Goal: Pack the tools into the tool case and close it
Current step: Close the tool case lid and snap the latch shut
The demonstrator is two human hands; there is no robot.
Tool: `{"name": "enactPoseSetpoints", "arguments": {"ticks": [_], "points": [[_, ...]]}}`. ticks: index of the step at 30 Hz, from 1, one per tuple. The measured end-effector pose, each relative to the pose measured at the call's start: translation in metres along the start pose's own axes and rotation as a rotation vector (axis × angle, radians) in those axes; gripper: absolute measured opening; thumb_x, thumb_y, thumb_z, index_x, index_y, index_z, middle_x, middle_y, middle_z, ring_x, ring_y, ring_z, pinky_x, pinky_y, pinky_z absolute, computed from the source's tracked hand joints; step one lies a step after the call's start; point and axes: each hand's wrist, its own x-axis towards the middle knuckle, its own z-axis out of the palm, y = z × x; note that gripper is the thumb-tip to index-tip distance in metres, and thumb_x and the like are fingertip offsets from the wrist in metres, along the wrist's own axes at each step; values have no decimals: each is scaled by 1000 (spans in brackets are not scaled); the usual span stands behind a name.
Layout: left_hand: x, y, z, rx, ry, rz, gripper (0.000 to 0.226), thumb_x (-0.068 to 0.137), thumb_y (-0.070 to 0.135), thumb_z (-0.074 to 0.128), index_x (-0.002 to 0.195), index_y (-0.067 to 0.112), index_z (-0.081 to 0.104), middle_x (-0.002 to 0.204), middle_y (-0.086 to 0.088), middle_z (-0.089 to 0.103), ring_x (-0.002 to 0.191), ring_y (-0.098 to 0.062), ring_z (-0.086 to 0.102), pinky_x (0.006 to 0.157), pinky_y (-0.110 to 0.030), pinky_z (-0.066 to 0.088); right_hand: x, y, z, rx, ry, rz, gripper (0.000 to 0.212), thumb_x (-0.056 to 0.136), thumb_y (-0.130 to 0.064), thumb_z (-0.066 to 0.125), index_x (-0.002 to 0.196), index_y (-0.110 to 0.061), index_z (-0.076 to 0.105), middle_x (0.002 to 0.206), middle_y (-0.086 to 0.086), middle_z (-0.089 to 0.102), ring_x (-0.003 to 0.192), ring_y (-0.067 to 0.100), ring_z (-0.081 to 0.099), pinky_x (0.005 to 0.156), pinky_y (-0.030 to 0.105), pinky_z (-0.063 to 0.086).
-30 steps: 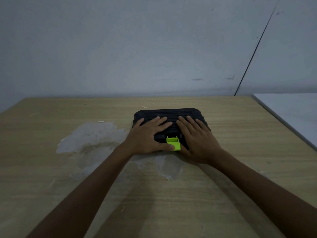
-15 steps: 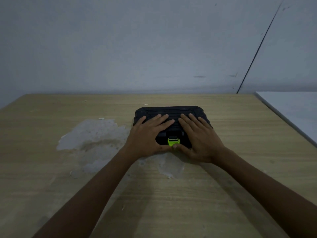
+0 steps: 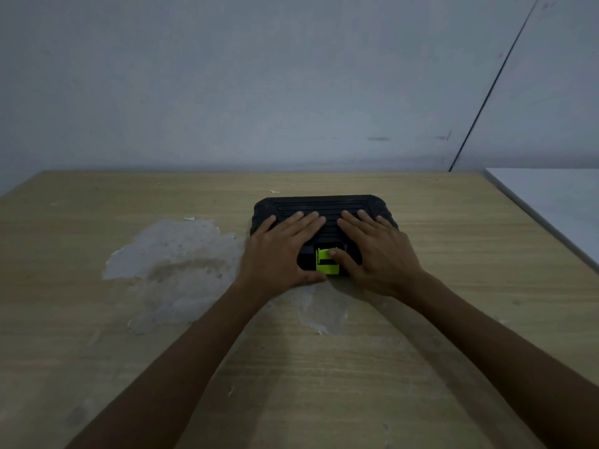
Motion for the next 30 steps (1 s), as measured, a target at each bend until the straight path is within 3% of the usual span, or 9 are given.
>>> {"name": "enactPoseSetpoints", "arguments": {"ticks": [5,11,16,20,24,30], "points": [[-2,9,5,-21,62,-75,94,69,68,59,146,35,17,155,16,22,143,-2,19,118,-35,13,-3,-4,10,16,121,31,68,88,-57,33,131,-10,54,137,9,56,129,31,50,106,47,39],[-7,26,6,-42,103,-175,86,75,53,64,146,33,19,155,13,24,144,-5,18,118,-34,9,-5,-7,11,48,137,53,69,87,-60,32,134,-14,52,140,5,53,133,26,46,110,42,34],[-8,23,2,-80,36,-156,90,76,62,58,147,33,11,158,12,15,146,-7,10,119,-33,4,-9,-3,7,112,75,83,80,81,-69,25,144,-20,38,152,-1,38,143,18,29,117,33,17],[-10,17,0,-81,-23,-129,95,75,67,54,148,31,6,159,10,5,147,-9,2,119,-34,0,-16,1,4,64,20,157,96,74,-81,7,149,-25,22,159,-3,18,149,18,9,119,33,3],[-14,10,0,-86,29,-182,95,74,74,47,148,28,10,159,7,9,148,-13,4,119,-35,-1,-15,0,4,27,17,192,92,73,-75,6,150,-26,18,160,-3,15,149,20,6,120,36,3],[1,1,-2,-44,-19,-206,100,63,87,35,146,39,7,160,5,5,148,-16,1,120,-39,-2,-1,5,9,-25,-21,207,99,70,-75,-2,152,-22,8,162,-1,5,149,19,-1,120,35,2]]}}
